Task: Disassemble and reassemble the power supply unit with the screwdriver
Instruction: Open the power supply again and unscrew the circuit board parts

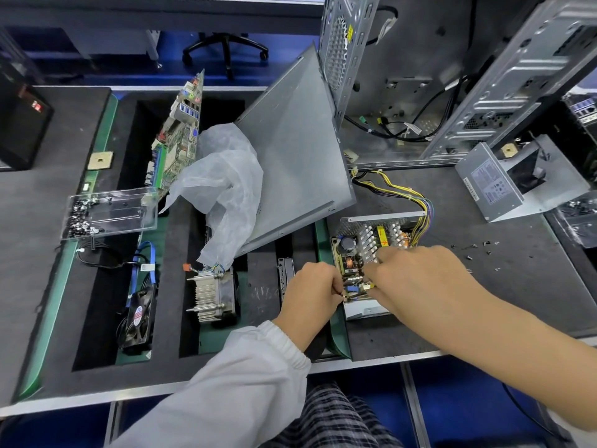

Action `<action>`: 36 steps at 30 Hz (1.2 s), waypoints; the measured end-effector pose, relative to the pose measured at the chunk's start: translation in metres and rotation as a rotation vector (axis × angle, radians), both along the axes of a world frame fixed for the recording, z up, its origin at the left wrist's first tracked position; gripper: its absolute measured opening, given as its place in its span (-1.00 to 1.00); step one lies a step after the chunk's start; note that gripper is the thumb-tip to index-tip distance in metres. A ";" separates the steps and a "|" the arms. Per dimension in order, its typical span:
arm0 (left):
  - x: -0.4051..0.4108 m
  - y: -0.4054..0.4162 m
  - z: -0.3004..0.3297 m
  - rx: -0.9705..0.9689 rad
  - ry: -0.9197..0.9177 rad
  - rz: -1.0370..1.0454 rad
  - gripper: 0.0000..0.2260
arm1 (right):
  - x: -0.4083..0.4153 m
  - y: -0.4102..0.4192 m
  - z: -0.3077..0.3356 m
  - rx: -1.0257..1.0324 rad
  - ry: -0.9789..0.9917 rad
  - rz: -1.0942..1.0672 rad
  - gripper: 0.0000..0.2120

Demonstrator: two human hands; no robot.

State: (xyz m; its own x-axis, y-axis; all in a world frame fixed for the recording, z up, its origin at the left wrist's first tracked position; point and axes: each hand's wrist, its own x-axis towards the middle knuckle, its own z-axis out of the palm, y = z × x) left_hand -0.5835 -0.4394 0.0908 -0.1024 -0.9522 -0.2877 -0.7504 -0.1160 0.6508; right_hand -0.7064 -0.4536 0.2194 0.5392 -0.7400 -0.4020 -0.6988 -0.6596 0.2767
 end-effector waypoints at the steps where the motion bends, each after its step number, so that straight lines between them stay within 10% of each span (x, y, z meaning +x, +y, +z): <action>1: 0.001 0.000 -0.001 0.003 0.013 0.000 -0.92 | -0.002 0.000 0.001 0.002 -0.007 -0.009 -0.87; 22: -0.003 0.004 -0.006 -0.042 -0.027 -0.015 -0.97 | -0.017 -0.007 -0.002 -0.013 -0.152 0.001 -0.76; 36: 0.010 0.002 -0.002 0.025 0.516 0.213 -0.81 | -0.041 -0.019 0.010 0.048 -0.345 -0.144 -0.75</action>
